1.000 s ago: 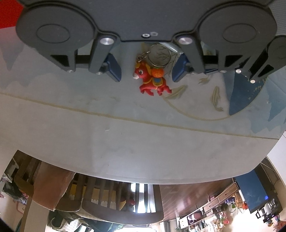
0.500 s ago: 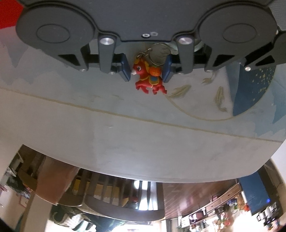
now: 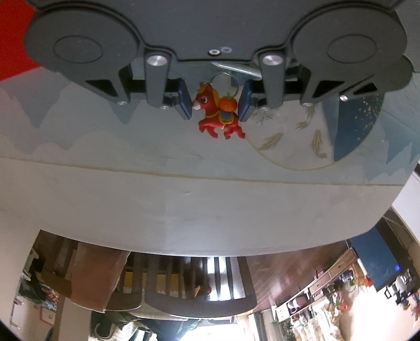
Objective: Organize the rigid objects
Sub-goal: 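Carry the correction tape and dragon keychain with both tools over the red box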
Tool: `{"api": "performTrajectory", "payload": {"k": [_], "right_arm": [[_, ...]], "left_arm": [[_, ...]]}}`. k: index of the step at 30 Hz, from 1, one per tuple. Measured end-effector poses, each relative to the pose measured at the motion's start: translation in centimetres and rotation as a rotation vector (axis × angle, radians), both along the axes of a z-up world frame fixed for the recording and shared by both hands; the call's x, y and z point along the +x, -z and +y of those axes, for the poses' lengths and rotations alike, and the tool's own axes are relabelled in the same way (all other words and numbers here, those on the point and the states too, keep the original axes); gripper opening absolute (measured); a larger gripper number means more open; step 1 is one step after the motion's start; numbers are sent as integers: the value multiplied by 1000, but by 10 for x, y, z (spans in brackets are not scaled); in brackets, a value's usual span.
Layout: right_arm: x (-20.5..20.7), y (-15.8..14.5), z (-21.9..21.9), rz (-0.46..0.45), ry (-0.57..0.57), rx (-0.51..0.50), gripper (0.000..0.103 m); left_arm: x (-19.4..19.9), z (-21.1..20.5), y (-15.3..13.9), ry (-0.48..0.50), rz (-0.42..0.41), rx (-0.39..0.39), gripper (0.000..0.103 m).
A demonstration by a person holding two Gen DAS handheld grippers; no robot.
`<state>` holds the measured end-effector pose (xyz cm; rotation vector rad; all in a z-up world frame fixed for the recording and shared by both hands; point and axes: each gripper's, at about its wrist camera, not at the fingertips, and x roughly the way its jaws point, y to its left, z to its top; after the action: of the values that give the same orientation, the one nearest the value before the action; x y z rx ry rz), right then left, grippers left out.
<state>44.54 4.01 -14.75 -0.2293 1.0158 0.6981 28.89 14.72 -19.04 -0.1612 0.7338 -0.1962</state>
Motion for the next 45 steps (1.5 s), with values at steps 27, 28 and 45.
{"api": "performTrajectory", "payload": {"k": [27,28,45], "right_arm": [[-31,-54,-73,-23,106,95,37],[-34,-57,-78,-25,109,97,37],[-70,-118,-163,-105,94,136,37]], "left_arm": [[5,-49,-1,-19,9,141,60],[2,-50,-3,-35,11,137,60],[-37,-84,-96,-140,-14,91,60]]}}
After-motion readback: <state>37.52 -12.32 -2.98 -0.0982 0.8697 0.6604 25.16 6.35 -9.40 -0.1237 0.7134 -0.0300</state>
